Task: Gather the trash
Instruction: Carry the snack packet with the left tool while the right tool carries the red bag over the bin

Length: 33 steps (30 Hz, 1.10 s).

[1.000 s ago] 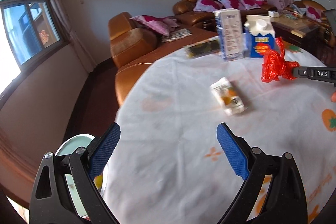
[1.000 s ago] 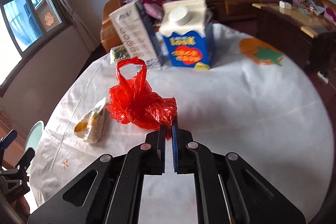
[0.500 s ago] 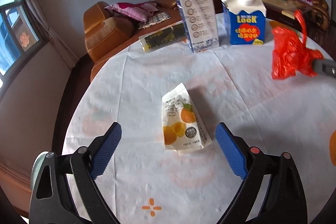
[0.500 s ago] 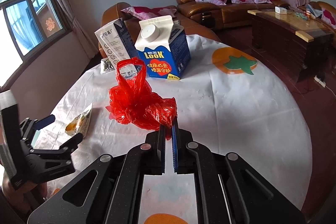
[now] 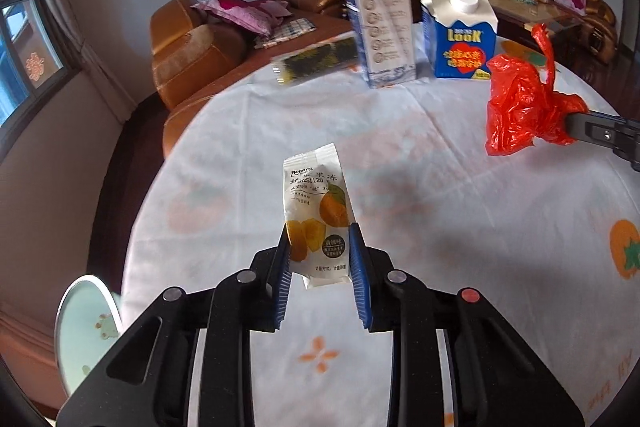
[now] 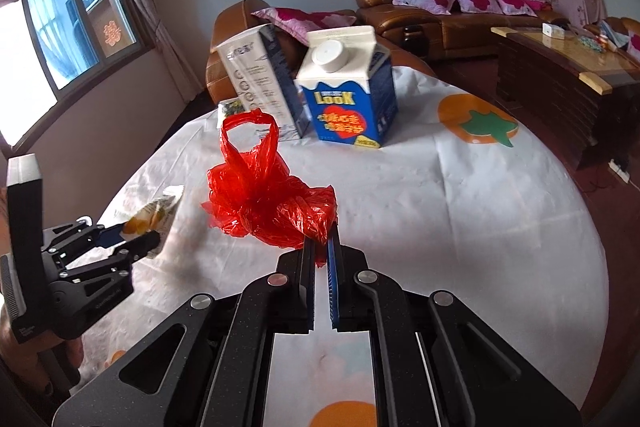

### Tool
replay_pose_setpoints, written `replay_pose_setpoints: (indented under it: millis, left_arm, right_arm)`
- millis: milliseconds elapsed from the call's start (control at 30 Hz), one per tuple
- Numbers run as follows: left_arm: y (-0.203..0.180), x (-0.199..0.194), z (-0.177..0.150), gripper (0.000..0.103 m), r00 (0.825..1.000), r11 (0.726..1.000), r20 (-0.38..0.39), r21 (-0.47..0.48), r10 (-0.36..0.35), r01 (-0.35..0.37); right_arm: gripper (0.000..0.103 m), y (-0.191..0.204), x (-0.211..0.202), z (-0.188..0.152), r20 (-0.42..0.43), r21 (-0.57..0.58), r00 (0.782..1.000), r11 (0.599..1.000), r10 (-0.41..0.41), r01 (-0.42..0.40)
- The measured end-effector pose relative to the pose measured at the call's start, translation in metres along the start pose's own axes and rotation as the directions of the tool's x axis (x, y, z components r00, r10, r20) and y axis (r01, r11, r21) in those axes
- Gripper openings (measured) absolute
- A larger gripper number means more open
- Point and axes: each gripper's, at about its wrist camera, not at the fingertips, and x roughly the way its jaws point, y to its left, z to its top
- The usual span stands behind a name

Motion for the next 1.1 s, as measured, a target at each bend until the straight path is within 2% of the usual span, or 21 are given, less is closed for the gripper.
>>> replay_pose_setpoints:
  millis: [433, 767, 1100]
  left_arm:
    - [0.082, -0.065, -0.059, 0.027, 0.986, 0.982, 0.044, -0.109, 0.159, -0.154]
    - [0.126, -0.085, -0.093, 0.027, 0.973, 0.958, 0.029, -0.186, 0.227, -0.218]
    - [0.153, -0.094, -0.114, 0.027, 0.961, 0.935, 0.007, -0.234, 0.276, -0.267]
  right_arm:
    - [0.006, 0.103, 0.021, -0.001, -0.037, -0.179, 0.996, 0.98, 0.087, -0.092]
    - [0.006, 0.173, 0.035, -0.003, -0.067, -0.308, 0.989, 0.94, 0.13, -0.144]
    - [0.006, 0.215, 0.047, -0.011, -0.088, -0.367, 0.983, 0.912, 0.16, -0.181]
